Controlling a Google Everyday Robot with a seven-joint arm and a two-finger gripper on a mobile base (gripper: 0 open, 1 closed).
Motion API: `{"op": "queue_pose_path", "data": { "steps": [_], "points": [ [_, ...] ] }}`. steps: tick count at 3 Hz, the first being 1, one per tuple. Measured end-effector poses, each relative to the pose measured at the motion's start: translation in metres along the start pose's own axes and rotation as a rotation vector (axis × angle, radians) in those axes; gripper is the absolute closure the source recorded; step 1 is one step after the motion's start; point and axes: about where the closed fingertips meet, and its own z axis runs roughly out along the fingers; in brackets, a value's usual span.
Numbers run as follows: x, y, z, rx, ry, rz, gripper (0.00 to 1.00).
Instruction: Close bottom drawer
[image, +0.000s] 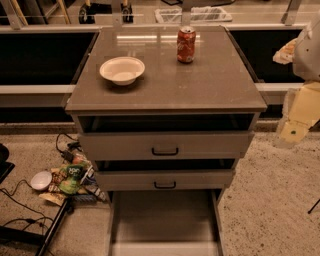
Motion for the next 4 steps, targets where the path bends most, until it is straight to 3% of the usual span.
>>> {"op": "queue_pose_path", "data": {
  "steps": [1,2,3,4],
  "points": [
    [0.0,0.0,0.0,0.0,0.0,0.0,0.0],
    [0.004,0.009,0.02,-0.009,0.001,0.01,0.0],
    [0.008,0.023,0.047,-0.021,0.004,0.023,0.0],
    [0.024,0.053,0.077,-0.017,-0.028,0.062,0.0]
  ]
}}
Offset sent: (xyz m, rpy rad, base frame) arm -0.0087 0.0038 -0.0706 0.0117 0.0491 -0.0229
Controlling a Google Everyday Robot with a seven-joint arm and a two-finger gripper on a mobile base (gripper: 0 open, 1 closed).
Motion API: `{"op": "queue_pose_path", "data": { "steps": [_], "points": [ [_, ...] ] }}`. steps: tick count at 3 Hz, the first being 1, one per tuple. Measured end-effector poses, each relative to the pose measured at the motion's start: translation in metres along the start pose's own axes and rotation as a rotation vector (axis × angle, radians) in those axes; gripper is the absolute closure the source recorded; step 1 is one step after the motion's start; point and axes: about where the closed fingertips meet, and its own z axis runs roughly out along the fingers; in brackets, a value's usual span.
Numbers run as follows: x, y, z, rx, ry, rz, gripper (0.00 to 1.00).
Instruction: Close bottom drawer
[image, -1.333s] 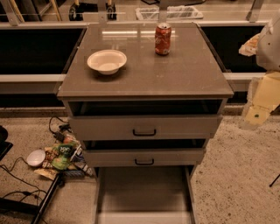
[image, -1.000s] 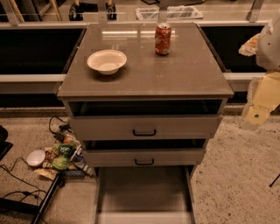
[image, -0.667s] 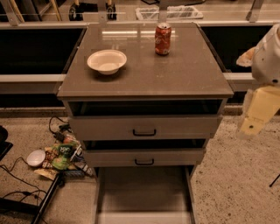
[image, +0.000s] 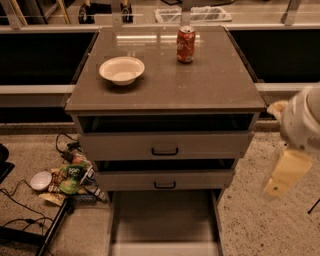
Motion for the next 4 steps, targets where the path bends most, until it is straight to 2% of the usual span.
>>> {"op": "queue_pose_path", "data": {
  "steps": [1,2,3,4],
  "points": [
    [0.063,0.05,0.07,-0.011,-0.052,0.105,0.0],
    [0.105,0.091,0.129,-0.02,-0.103,0.165,0.0],
    [0.135,0.113,0.178,-0.05,-0.152,0.255,0.0],
    [0.14,0.118,0.192,-0.071,-0.164,0.274,0.0]
  ]
}}
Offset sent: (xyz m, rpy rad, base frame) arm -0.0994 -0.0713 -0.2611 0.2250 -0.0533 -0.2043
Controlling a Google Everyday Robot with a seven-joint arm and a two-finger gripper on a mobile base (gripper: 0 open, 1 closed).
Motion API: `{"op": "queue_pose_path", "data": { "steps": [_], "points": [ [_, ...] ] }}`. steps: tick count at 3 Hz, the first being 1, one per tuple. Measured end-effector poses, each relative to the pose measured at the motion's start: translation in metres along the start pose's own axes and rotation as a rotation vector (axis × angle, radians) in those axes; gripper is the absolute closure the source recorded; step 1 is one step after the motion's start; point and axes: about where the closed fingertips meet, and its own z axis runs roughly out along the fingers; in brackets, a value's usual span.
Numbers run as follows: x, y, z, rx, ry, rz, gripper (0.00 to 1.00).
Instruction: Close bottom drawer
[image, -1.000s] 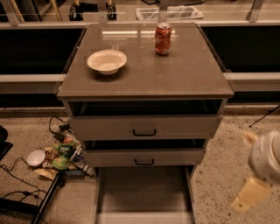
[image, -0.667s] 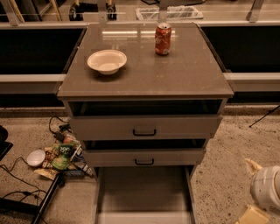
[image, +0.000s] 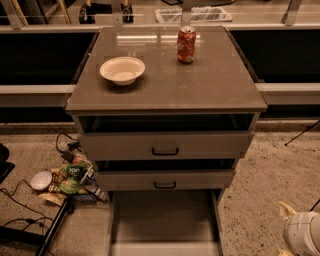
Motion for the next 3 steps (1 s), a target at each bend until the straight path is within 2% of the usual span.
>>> {"op": "queue_pose_path", "data": {
  "steps": [1,2,3],
  "points": [
    [0.0,0.006,0.017,-0.006,0.03,0.013,0.0],
    [0.025,0.028,0.079,-0.048,0.007,0.087,0.0],
    [0.063,0.042,0.155,-0.086,0.015,0.163,0.01]
  ]
}}
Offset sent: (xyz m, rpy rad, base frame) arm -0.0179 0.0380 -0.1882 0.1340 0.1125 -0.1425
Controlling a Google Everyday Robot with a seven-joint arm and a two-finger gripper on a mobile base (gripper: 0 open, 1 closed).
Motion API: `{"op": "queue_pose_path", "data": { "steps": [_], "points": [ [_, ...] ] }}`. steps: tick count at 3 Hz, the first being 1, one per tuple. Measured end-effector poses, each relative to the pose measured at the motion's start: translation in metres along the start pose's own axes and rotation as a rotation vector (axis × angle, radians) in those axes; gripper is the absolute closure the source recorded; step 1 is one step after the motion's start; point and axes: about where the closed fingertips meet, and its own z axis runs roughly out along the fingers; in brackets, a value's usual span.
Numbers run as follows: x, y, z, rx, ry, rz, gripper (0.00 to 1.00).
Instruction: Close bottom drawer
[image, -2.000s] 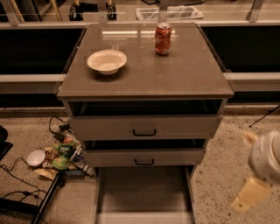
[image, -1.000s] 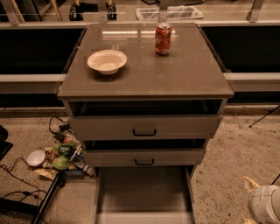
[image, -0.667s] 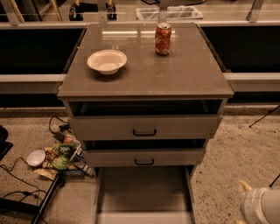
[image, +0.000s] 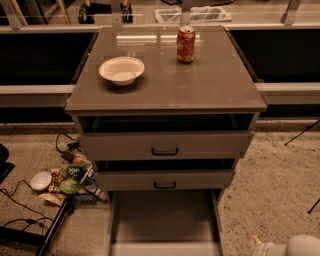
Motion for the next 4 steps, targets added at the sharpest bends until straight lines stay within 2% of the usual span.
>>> {"op": "queue_pose_path", "data": {
  "steps": [1,2,3,4],
  "points": [
    [0.032,-0.007,0.063,-0.022,0.006,0.059,0.19],
    [0.059,-0.01,0.125,-0.077,0.017,0.111,0.42],
    [0.083,-0.002,0.18,-0.142,0.036,0.165,0.66],
    [0.099,0.006,0.206,-0.209,0.069,0.202,0.89]
  ]
}}
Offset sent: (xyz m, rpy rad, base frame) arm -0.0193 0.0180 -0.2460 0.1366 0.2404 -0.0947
